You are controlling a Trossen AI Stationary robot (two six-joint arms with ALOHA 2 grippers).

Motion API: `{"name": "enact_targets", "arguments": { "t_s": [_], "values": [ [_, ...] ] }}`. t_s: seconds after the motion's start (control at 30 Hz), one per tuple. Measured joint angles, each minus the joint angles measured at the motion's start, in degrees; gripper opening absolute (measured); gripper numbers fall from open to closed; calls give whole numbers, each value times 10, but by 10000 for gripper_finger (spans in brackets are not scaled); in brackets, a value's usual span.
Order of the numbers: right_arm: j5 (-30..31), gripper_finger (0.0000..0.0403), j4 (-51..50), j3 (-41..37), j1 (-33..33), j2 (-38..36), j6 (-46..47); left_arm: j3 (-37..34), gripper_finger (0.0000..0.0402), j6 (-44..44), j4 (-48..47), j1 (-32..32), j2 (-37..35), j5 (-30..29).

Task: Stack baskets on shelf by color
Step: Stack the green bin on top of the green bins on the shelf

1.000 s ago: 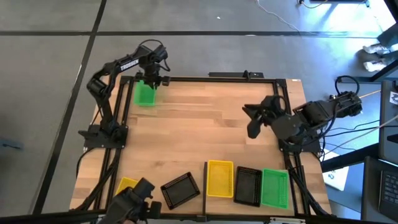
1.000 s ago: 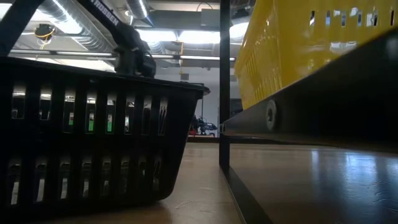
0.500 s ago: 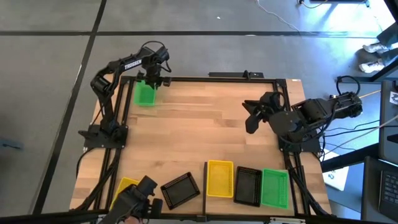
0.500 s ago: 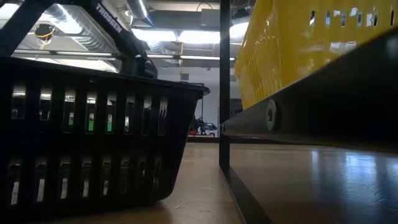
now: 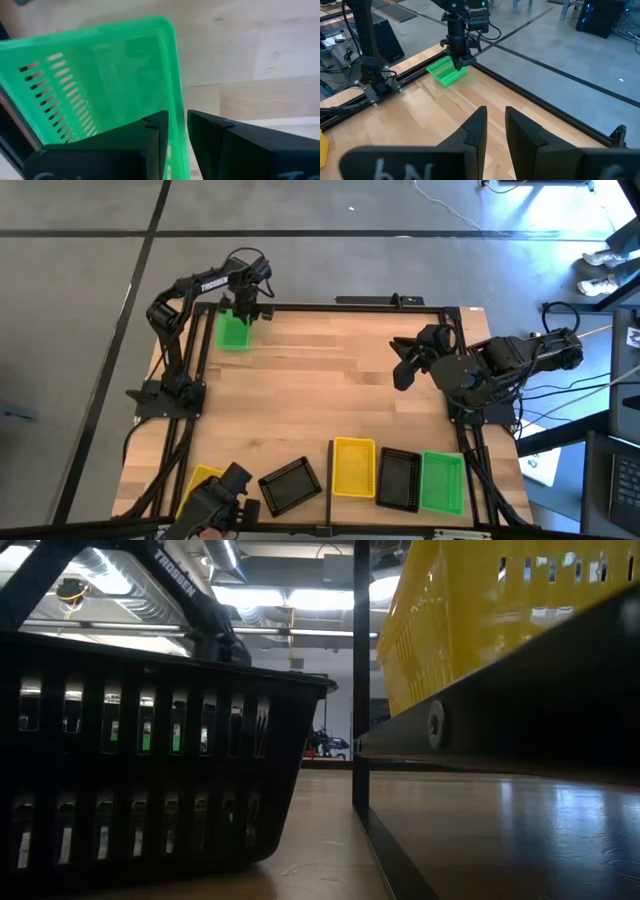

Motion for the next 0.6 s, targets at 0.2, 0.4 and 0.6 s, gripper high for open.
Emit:
{"name": "enact_targets", "arguments": {
  "t_s": [0.2,0.4,0.6],
  "values": [
    [0,67,0,0,0,0,1,-26,64,1,40,3,0,-1],
    [0,67,4,0,0,0,1,-52,64,34,99,3,0,-1],
    [0,67,7,0,0,0,2,-54,59,79,127,6,0,19]
  ]
}}
